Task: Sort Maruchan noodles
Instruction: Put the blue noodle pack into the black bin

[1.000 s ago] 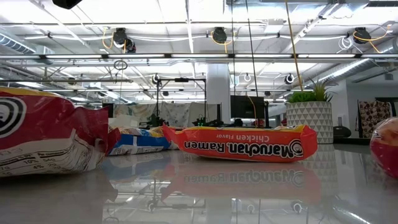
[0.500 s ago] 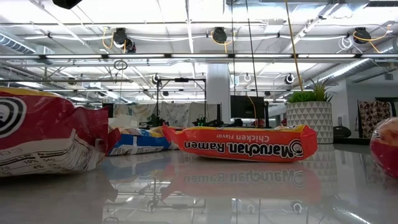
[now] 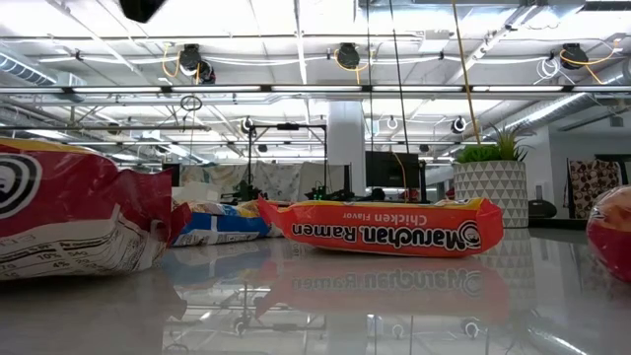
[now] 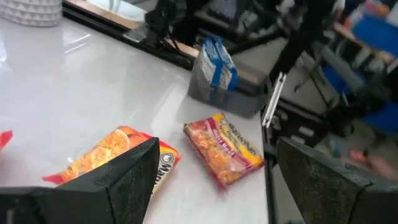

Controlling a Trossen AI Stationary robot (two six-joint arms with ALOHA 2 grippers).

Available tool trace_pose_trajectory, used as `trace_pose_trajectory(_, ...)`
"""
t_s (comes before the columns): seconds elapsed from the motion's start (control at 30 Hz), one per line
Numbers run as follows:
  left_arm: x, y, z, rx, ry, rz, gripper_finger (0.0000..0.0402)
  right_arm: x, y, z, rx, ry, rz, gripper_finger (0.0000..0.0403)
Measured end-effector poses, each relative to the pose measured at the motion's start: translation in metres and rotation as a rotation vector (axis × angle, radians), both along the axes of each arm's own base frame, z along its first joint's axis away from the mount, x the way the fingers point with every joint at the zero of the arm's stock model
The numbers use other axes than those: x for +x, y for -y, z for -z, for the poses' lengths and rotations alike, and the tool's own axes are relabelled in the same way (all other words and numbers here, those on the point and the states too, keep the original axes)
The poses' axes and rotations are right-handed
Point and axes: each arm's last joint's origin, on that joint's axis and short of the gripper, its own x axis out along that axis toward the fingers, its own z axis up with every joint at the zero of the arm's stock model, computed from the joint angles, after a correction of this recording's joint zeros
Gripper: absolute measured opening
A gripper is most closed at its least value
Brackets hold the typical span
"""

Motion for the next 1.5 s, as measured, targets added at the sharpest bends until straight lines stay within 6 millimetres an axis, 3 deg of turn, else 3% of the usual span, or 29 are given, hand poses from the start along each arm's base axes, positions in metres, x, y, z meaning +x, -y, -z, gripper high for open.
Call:
trace_pose_trajectory(0.13, 0.012, -0.014, 0.004, -0.004, -0.073, 0.135, 0.0326, 0.019, 0.005, -0.004, -0.134, 0.142, -0.096, 0.0105)
trace_pose_trajectory(0.3, 0.025, -0.04, 0.015, -0.011, -0.215, 0.225, 0.0326, 0.053, 0.02, -0.004, -0.306, 0.235, -0.085, 0.0105)
trace_pose_trajectory(0.5, 0.03, -0.069, 0.026, 0.087, -0.366, 0.228, 0.0326, 0.094, 0.053, 0.007, -0.45, 0.112, 0.021, 0.0105)
trace_pose_trajectory(0.67, 0.025, -0.082, 0.017, 0.163, -0.391, 0.236, 0.0326, 0.12, 0.073, 0.013, -0.494, -0.003, 0.038, 0.0105)
trace_pose_trajectory(0.87, 0.008, -0.097, 0.006, 0.138, -0.487, 0.148, 0.0326, 0.153, 0.087, 0.016, -0.449, -0.019, 0.026, 0.0105)
trace_pose_trajectory(1.1, -0.011, -0.119, 0.02, 0.031, -0.753, -0.07, 0.0326, 0.192, 0.096, 0.028, -0.297, 0.044, -0.057, 0.0105)
trace_pose_trajectory(1.3, -0.023, -0.131, 0.027, -0.05, -0.896, -0.237, 0.0326, 0.21, 0.111, 0.045, -0.154, -0.006, -0.211, 0.0105)
trace_pose_trajectory(1.5, -0.026, -0.144, 0.031, -0.094, -0.93, -0.369, 0.0326, 0.223, 0.139, 0.043, -0.115, -0.021, -0.171, 0.0105)
